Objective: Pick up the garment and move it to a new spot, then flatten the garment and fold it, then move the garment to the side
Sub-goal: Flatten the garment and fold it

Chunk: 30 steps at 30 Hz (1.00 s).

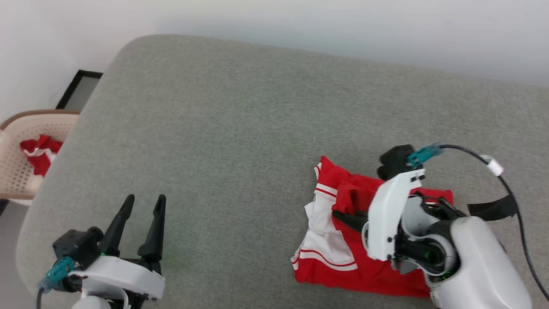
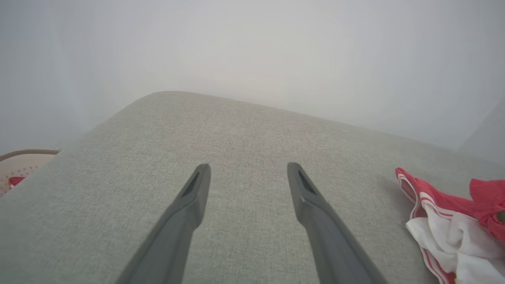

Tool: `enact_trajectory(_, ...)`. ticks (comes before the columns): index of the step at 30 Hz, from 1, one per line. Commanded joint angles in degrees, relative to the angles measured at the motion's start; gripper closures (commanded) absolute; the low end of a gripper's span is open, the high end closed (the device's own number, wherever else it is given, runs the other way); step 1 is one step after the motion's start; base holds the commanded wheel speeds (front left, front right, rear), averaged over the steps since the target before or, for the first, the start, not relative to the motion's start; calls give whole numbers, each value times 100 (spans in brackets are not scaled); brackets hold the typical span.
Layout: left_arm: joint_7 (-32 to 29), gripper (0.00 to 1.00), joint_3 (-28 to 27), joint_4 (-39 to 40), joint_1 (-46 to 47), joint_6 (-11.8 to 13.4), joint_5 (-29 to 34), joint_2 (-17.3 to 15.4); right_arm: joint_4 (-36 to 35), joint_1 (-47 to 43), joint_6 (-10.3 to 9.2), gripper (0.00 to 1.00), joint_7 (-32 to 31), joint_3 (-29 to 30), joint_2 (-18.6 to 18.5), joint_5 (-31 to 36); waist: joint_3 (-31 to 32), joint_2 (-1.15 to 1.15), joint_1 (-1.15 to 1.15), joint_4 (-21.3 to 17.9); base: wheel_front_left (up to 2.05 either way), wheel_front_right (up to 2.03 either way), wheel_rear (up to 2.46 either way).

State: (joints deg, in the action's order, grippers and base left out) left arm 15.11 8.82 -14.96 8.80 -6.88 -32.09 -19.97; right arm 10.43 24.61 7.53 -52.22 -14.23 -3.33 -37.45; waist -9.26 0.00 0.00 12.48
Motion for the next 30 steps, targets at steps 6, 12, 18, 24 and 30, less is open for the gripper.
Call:
enact_trajectory(6, 0, 0, 32, -78, 140, -43, -13, 67, 758, 351, -10, 55, 669, -354, 34, 124, -6, 0, 0, 142, 0, 0, 0)
enact_trajectory(12, 0, 0, -61, -109, 70, -62, -54, 62, 1034, 601, -10, 0, 899, -669, 44, -147, 39, 0, 0, 63, 0, 0, 0)
enact_trajectory(18, 0, 0, -172, -82, -27, -59, -10, 26, 634, 637, -10, 0, 1052, -772, -135, -386, 113, 0, 0, -167, 0, 0, 0)
enact_trajectory(24, 0, 0, -297, -60, -101, -65, 62, -19, -9, 441, -10, 0, 1391, -615, -530, -441, 202, 0, 0, -503, 0, 0, 0)
enact_trajectory(30, -1, 0, -453, -44, -246, -67, 158, -76, -489, 112, -10, 0, 1982, -328, -938, -378, 338, 0, 0, -885, 0, 0, 0)
